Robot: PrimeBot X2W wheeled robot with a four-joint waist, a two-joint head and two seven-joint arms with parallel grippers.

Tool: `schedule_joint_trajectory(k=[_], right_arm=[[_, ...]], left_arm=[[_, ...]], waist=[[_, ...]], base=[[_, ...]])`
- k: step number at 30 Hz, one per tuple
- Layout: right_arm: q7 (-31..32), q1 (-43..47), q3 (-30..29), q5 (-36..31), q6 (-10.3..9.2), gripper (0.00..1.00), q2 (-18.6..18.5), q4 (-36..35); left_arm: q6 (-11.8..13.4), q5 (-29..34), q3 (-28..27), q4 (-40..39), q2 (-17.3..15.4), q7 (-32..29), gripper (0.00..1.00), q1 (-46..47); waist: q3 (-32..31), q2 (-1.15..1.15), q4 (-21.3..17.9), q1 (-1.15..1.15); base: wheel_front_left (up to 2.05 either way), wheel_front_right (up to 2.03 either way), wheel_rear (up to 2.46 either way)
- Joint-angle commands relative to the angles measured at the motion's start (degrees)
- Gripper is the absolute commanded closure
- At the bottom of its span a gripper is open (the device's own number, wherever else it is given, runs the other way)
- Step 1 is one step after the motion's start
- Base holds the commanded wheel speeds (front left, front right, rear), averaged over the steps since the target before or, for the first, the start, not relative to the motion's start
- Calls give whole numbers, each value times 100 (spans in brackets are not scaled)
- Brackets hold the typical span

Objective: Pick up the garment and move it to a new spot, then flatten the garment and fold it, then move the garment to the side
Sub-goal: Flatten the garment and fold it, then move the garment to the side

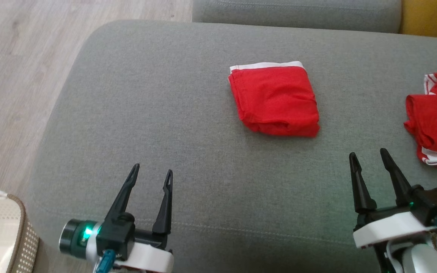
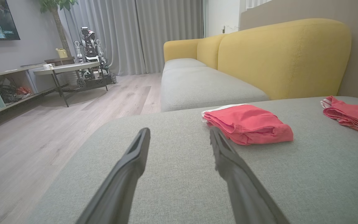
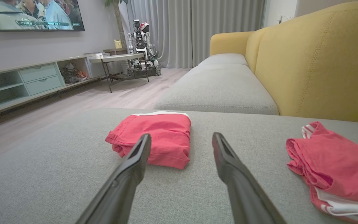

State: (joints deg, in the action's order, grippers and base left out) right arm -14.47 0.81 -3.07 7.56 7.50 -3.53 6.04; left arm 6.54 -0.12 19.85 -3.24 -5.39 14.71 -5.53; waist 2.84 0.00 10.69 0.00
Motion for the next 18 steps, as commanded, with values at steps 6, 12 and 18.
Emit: schedule_joint_trajectory(k=[6, 12, 18], right_arm=[[-52, -59, 251, -45, -1, 0, 59, -241], [-52, -49, 283, 113, -1, 0, 64, -229], [-52, -20, 303, 176, -1, 0, 64, -235]], left_arm=[[17, 13, -135, -95, -91, 29, 0, 207], [36, 6, -101, -75, -99, 29, 0, 244], [38, 11, -35, -47, -90, 29, 0, 326]], waist=[[-43, 0, -112, 0], [-37, 0, -132, 0], [-3, 0, -124, 0]], base=[[0, 0, 0], [0, 0, 0], [0, 0, 0]])
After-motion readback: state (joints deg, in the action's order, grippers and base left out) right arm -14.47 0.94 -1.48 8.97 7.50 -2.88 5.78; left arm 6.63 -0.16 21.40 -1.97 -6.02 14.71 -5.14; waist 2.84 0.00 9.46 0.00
